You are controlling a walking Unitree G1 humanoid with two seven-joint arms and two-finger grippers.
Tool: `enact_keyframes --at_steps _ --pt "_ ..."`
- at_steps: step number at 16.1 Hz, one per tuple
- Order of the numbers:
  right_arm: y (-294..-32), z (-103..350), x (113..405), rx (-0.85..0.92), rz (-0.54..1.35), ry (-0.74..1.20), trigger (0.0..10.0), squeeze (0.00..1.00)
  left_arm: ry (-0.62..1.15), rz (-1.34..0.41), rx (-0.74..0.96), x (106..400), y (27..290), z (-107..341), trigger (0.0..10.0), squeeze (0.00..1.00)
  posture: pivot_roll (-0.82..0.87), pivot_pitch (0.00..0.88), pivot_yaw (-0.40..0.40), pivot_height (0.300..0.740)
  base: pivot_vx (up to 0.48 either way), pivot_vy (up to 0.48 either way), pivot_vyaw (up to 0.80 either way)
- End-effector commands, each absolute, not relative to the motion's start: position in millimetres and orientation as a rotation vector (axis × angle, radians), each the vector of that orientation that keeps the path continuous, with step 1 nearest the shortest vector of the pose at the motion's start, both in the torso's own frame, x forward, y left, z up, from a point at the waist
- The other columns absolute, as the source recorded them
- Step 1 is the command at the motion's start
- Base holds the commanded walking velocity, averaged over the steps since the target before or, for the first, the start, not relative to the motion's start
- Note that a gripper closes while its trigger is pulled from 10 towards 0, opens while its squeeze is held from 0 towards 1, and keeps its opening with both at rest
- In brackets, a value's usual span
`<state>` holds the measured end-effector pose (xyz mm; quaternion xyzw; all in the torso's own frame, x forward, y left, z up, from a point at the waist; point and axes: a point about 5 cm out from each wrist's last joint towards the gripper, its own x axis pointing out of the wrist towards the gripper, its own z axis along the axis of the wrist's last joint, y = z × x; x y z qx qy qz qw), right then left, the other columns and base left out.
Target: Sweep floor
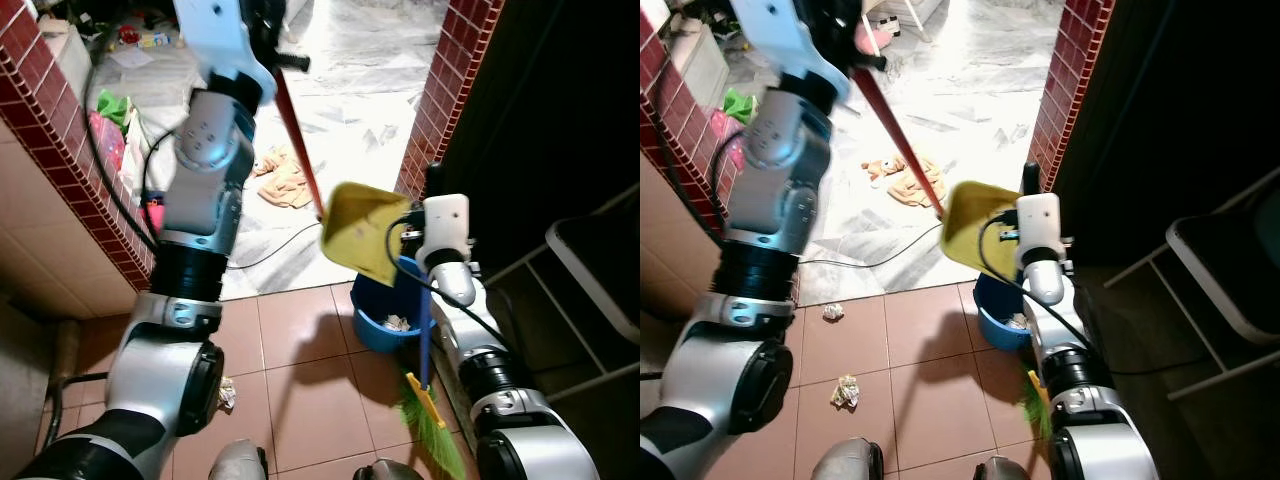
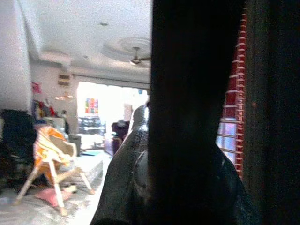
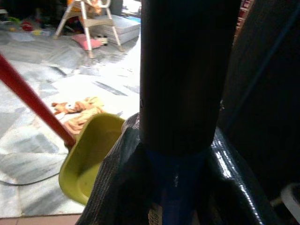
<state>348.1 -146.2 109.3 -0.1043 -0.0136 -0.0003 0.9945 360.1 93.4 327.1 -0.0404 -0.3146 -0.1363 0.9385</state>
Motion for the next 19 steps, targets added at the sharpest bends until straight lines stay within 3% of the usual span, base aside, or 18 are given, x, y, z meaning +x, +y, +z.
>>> enact_keyframes --at_steps 1,5,8,12,15,17,19 --pt "-141.2 118.5 352.8 -0.210 0.023 -0.066 10.0 0.00 -0.758 -0.261 -0.080 346.5 96.8 351.4 10.0 0.00 0.06 0.000 -0.049 0.740 0.000 0.000 0.00" --pt "-138.6 110.1 347.0 -0.220 0.055 -0.063 10.0 0.00 -0.777 -0.153 -0.004 333.5 109.4 347.4 10.0 0.00 0.05 0.000 -0.052 0.740 0.000 0.000 0.00" --pt "-148.2 114.4 343.3 -0.210 0.030 -0.090 10.0 0.00 -0.532 0.120 0.071 342.9 144.8 289.8 10.0 0.00 0.04 0.000 -0.037 0.740 0.000 0.000 0.00" --pt "-164.1 105.6 333.8 -0.175 0.004 -0.067 10.0 0.00 -0.346 0.221 0.051 319.9 173.9 225.7 10.0 0.00 0.04 0.000 -0.037 0.740 0.000 0.000 0.00" --pt "-164.4 102.0 329.0 -0.177 0.006 -0.061 10.0 0.00 -0.271 0.232 0.112 306.4 168.5 204.4 10.0 0.00 0.04 0.000 -0.037 0.740 0.000 0.000 0.00" --pt "-161.5 100.7 326.1 -0.144 0.008 -0.055 10.0 0.00 -0.232 0.098 0.043 296.0 155.3 185.9 10.0 0.00 0.04 0.002 -0.038 0.740 0.000 0.000 0.00" --pt "-158.1 101.2 323.9 -0.121 0.009 -0.048 10.0 0.00 -0.170 0.087 -0.007 283.9 152.2 163.9 10.0 0.00 0.03 0.010 -0.037 0.740 0.000 0.000 0.00"
